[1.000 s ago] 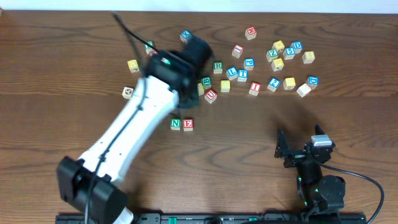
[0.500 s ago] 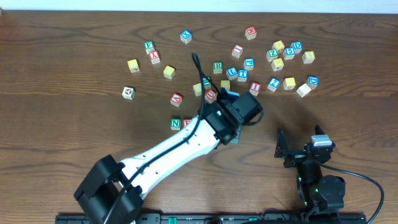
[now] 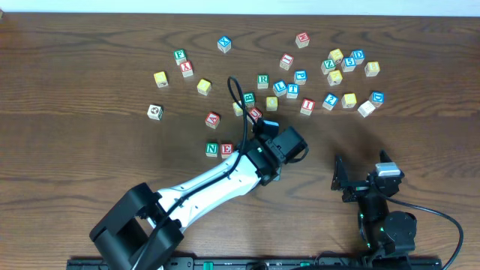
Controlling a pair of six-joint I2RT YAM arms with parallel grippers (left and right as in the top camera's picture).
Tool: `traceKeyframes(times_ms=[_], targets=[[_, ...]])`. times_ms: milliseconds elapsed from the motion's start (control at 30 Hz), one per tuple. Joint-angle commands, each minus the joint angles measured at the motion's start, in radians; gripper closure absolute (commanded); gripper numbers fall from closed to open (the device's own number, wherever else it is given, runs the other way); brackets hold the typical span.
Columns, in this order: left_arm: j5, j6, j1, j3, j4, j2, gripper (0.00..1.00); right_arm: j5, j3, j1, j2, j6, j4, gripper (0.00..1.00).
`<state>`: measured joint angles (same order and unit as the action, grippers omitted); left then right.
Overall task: Spell out NEURIPS
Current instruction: 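Carry the red U block back toward the N and E blocks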
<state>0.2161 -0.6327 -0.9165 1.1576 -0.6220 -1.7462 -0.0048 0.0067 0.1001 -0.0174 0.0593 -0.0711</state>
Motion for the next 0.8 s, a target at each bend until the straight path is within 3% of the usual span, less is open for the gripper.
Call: traceKeyframes(times_ms=[0,433,767], targets=[[0.023,-0.011,0.007,-0.011,0.024,0.001,0.93,-0.002,-0.001,0.005,0.005,0.007,-0.005,0.01],[0.190,-0.009,0.008,-0.024,0.048,0.001,0.93,-0.002,-0.001,0.005,0.005,0.007,-0.005,0.01],[0.192,-0.008,0.008,-0.063,0.117,-0.006,0.92,-0.002,-0.001,0.005,0.005,0.007,-0.005,0.01]])
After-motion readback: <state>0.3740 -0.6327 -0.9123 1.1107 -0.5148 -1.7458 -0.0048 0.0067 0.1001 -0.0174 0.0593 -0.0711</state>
